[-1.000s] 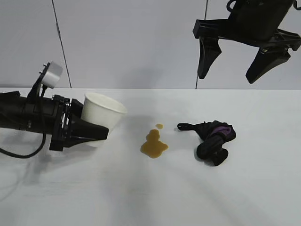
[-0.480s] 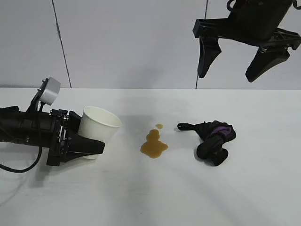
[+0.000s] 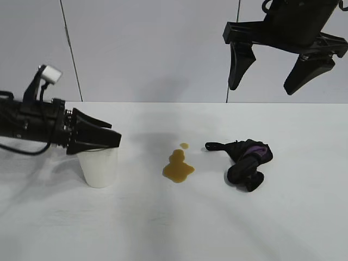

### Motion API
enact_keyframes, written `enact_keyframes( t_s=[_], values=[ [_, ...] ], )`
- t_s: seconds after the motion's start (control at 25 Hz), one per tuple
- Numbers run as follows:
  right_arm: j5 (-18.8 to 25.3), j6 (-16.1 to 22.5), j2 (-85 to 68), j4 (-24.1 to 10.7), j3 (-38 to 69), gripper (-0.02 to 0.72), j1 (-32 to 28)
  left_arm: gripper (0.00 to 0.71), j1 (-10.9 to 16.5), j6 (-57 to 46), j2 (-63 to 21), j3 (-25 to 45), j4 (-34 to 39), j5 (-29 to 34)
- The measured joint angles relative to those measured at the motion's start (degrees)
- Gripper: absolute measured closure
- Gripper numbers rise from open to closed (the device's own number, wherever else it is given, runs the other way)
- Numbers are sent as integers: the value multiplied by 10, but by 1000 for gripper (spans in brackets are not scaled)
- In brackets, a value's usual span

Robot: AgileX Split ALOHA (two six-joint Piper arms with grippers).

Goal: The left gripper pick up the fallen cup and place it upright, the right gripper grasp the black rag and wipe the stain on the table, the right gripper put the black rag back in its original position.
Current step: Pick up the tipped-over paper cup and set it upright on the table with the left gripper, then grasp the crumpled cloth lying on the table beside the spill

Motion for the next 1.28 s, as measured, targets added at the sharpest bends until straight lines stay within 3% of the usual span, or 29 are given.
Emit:
enact_keyframes(
  t_s=[0.12,0.24,0.4,0.52,0.6,0.76,1.28],
  values=[
    [0,0,0,0,0,72,0,17,0,-186,-83,0,81,-93],
    [0,0,0,0,0,72,0,17,1,-410,-158,-4,183,-144],
    [1,0,0,0,0,72,0,17,-2,-733,-201,-62,363,-143],
    [6,15,1,-1,0,72,0,17,-21,-894,-204,-116,484,-127],
    [14,25,8,-9,0,72,0,17,-38,-951,-205,-137,534,-119],
    [12,51,58,-43,0,72,0,17,-62,-987,-202,-143,558,-109],
    [-53,86,184,-58,0,143,0,17,-68,-991,-169,-143,563,-91]
  ],
)
